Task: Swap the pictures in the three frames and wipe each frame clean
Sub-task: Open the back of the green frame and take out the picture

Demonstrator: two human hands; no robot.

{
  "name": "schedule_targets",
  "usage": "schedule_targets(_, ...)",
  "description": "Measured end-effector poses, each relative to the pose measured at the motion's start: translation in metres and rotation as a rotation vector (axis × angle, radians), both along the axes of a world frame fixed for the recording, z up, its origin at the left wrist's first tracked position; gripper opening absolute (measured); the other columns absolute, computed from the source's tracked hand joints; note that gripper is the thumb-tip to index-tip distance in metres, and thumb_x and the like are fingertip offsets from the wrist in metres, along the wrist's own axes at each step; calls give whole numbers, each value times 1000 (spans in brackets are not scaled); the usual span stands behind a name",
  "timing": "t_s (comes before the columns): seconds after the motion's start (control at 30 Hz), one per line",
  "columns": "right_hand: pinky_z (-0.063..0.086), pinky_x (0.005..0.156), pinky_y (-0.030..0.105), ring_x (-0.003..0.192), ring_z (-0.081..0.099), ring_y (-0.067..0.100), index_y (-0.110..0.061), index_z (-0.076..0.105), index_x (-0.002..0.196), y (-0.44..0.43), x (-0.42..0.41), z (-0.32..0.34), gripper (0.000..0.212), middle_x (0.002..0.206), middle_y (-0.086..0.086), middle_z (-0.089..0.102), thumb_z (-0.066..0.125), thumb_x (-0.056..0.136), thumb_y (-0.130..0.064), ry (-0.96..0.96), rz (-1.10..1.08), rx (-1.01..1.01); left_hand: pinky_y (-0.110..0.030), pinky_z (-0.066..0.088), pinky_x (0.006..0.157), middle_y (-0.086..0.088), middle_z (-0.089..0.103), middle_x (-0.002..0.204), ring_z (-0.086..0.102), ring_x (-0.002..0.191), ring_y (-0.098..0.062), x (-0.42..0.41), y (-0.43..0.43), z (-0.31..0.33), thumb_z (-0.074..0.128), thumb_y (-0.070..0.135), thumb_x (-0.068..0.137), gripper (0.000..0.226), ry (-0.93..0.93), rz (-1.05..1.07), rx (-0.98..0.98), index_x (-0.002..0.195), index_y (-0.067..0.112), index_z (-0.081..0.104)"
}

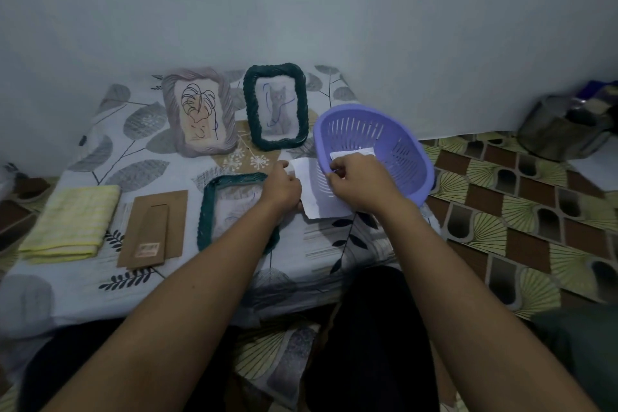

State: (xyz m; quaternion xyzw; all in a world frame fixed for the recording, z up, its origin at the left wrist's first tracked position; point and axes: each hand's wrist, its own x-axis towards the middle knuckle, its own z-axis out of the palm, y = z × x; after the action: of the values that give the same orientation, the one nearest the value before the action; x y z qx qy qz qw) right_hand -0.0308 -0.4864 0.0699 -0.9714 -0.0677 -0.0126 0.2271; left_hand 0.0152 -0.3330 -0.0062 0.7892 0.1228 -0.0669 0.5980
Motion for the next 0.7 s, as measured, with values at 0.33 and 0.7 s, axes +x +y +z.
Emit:
schedule_targets(0.33,53,90,43,102,65,29,-9,72,117,2,3,-4,31,110,11,73,60,97,-29,52,49,97,-31,55,42,-20,64,111,64,78,-30,6,-19,0,51,-8,94,63,23,-23,-72,151,12,34)
schedule_targets(0.7,50,73,36,78,61,28,-5,70,84,-3,9,-12,33,84,13,70,50,98,-28,121,-13,212,-35,59,49,-16,68,87,66,55,-24,3,-7,23,48,1,99,26,-18,21,-52,125,3,50)
